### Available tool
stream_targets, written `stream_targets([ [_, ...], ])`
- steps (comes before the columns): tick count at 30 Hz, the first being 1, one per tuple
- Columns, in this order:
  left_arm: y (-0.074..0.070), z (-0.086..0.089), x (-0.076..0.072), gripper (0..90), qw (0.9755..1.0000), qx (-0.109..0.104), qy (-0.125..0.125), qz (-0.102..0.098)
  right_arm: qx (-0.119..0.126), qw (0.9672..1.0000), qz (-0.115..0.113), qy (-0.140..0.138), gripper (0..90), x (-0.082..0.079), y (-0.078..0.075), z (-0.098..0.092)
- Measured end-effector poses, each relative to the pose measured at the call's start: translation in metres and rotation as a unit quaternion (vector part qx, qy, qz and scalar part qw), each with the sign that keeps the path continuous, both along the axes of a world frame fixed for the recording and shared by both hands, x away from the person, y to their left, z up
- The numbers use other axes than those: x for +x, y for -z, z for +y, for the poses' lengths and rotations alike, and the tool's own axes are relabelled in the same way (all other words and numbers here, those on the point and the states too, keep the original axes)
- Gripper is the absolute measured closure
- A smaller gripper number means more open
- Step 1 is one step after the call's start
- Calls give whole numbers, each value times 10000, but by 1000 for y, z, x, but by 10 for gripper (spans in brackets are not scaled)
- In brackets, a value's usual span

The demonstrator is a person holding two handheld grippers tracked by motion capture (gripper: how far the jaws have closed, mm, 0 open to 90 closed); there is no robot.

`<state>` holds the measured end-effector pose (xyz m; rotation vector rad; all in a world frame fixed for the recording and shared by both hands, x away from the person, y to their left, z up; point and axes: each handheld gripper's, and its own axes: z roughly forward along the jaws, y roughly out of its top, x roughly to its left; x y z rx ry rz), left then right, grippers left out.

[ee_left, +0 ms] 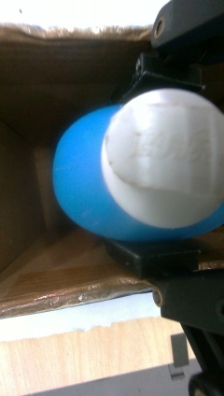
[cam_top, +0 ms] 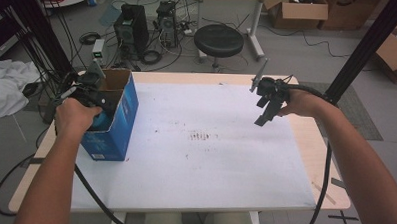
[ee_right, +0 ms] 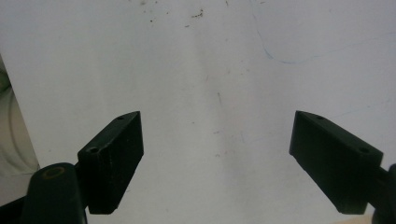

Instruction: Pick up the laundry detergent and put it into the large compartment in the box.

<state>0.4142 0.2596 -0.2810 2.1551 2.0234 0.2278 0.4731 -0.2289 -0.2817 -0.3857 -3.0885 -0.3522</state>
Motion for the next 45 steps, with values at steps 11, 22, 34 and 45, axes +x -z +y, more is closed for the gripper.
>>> stream_targets([
  [11, -12, 3, -5, 310, 9998, -186, 1, -111, 23, 10000, -8, 19, 174, -3, -3, 0],
  [22, -26, 7, -10, 294, 9994, -265, -62, -234, 9, 10000, -36, -1, 174, -5, -5, -1],
  [34, -39, 10, -16, 262, 9988, -388, -42, -309, 1, 10000, -62, -51, 175, -6, -6, 2],
  [45, -55, 5, -21, 222, 9979, -405, 152, -488, 3, 10000, -51, -51, 174, -8, -7, 2],
])
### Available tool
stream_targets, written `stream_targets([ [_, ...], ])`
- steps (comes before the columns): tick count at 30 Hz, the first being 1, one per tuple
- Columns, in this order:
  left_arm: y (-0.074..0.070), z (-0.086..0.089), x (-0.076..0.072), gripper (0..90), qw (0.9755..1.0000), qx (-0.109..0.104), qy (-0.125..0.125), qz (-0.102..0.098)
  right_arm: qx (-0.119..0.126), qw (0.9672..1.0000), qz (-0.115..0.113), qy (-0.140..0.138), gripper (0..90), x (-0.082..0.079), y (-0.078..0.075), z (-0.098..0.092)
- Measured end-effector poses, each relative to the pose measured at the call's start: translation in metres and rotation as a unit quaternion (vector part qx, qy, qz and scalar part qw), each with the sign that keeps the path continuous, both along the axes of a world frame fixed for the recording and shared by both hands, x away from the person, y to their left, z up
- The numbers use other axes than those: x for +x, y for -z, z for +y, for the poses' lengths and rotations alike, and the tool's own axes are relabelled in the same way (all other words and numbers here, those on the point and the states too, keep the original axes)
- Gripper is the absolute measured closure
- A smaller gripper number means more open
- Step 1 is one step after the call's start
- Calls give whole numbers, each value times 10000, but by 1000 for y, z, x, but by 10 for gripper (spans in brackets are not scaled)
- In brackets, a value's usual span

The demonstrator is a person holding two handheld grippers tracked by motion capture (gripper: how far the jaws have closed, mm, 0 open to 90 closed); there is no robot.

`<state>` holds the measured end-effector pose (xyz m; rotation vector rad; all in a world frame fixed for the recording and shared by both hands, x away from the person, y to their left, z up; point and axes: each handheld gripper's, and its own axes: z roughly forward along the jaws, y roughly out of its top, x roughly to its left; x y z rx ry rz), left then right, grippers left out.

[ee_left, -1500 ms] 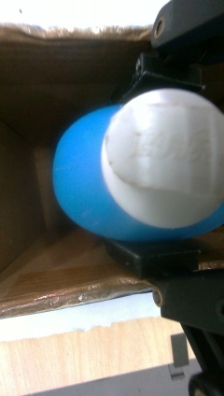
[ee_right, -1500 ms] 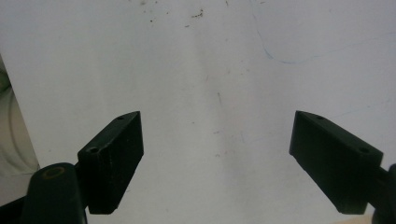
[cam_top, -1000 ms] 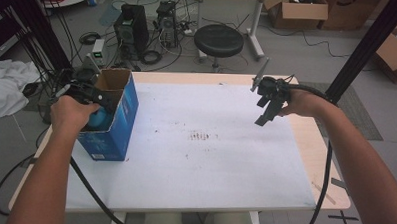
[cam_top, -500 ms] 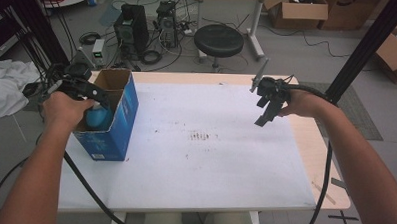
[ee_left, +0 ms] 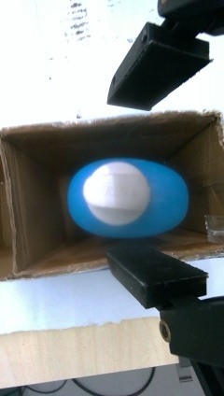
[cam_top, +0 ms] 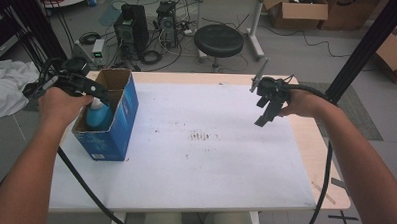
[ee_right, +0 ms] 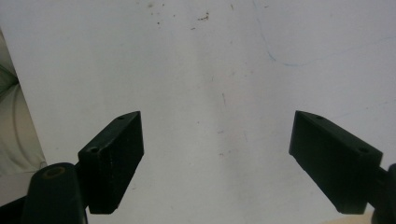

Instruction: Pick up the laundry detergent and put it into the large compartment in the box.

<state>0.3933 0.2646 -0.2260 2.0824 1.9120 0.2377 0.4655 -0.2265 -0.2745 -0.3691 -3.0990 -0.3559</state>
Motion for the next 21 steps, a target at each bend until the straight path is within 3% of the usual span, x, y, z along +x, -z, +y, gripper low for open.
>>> stream_targets([
  [10, -11, -13, -4, 211, 9996, 29, 236, -158, 9, 10000, -22, 0, 174, -1, -1, -1],
  [21, -23, -36, -7, 201, 9974, 135, 631, -331, 27, 10000, -10, -26, 174, -2, -2, 0],
])
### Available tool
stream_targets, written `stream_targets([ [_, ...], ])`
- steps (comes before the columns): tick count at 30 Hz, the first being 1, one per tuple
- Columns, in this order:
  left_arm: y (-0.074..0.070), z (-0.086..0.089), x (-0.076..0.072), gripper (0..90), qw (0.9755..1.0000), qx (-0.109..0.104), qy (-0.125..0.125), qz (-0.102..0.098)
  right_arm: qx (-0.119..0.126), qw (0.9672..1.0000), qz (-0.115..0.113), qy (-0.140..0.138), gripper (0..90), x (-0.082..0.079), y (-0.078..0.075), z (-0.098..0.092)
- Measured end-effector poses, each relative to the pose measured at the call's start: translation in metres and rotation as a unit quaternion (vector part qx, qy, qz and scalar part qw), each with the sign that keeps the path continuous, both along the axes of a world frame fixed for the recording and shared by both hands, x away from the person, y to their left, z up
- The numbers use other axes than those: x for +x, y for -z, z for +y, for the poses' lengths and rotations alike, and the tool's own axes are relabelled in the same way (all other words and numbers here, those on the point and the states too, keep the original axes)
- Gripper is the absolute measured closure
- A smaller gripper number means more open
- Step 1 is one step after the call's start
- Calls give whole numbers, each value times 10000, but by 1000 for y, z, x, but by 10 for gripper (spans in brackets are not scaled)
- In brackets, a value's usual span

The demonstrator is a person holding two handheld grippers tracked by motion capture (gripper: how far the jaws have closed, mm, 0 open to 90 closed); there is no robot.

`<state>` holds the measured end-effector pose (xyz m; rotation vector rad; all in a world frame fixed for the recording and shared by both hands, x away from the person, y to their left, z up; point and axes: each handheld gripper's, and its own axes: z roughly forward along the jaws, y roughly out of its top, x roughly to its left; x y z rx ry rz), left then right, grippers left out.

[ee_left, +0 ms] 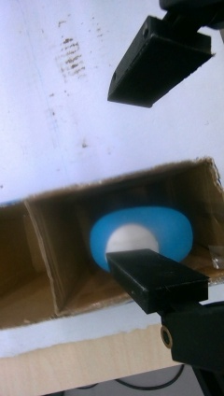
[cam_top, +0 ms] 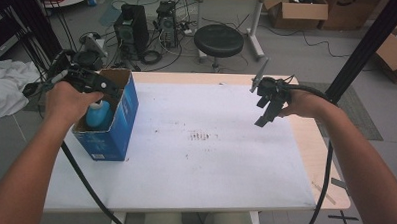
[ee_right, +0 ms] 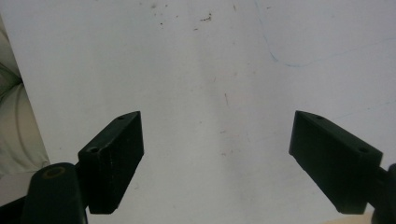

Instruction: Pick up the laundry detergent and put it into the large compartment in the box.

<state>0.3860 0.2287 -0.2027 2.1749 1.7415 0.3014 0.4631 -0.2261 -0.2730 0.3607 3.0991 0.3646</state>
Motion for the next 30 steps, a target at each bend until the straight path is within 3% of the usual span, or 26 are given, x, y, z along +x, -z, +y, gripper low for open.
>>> stream_targets([
  [8, -7, -19, -2, 197, 9994, 1, 320, -140, -33, 10000, 28, 42, 174, -1, 0, 0],
  [13, -9, -35, -2, 195, 9977, 77, 650, -180, -22, 10000, 35, 40, 174, -2, 0, 1],
  [22, -4, -76, -6, 195, 9888, 231, 1469, -149, -46, 10000, 44, 7, 173, -3, 0, 2],
  [30, 2, -105, -5, 191, 9810, 326, 1905, -157, -53, 10000, 58, -28, 173, -3, 1, 5],
])
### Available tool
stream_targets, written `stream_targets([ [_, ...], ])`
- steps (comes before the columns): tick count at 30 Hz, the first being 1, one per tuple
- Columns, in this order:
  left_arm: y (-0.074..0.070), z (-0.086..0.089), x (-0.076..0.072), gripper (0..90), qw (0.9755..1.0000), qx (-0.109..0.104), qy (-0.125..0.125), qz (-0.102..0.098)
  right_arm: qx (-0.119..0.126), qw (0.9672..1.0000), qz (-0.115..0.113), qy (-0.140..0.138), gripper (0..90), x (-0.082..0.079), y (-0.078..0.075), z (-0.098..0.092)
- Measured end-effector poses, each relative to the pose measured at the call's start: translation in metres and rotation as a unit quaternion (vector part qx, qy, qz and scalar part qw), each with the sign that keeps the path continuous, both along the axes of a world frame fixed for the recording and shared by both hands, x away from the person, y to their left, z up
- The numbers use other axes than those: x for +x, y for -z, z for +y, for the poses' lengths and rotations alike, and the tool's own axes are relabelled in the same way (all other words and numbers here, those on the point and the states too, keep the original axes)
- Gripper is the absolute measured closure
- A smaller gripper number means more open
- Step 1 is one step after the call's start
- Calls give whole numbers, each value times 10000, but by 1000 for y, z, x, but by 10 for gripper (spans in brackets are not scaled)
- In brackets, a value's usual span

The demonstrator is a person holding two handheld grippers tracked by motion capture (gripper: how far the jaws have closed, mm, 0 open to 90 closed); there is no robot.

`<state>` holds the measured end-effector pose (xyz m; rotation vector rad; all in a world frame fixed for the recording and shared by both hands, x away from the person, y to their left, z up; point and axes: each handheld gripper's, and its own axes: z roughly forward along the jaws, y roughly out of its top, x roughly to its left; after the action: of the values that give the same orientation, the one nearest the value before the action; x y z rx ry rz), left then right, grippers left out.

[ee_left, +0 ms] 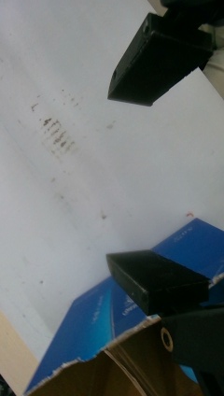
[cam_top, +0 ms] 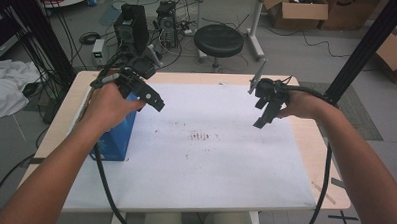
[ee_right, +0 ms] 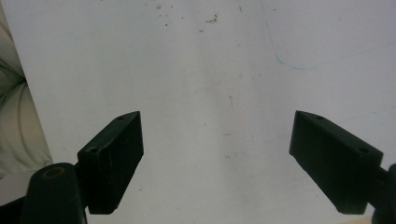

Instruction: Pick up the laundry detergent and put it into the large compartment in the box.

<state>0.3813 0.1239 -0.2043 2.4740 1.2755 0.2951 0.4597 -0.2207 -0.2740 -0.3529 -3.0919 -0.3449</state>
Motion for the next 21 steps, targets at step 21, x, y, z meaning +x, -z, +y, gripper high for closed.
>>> stream_targets([
  [21, 28, -56, 4, 196, 9930, 267, 1136, 170, -19, 10000, 37, 0, 172, 1, 1, 1],
])
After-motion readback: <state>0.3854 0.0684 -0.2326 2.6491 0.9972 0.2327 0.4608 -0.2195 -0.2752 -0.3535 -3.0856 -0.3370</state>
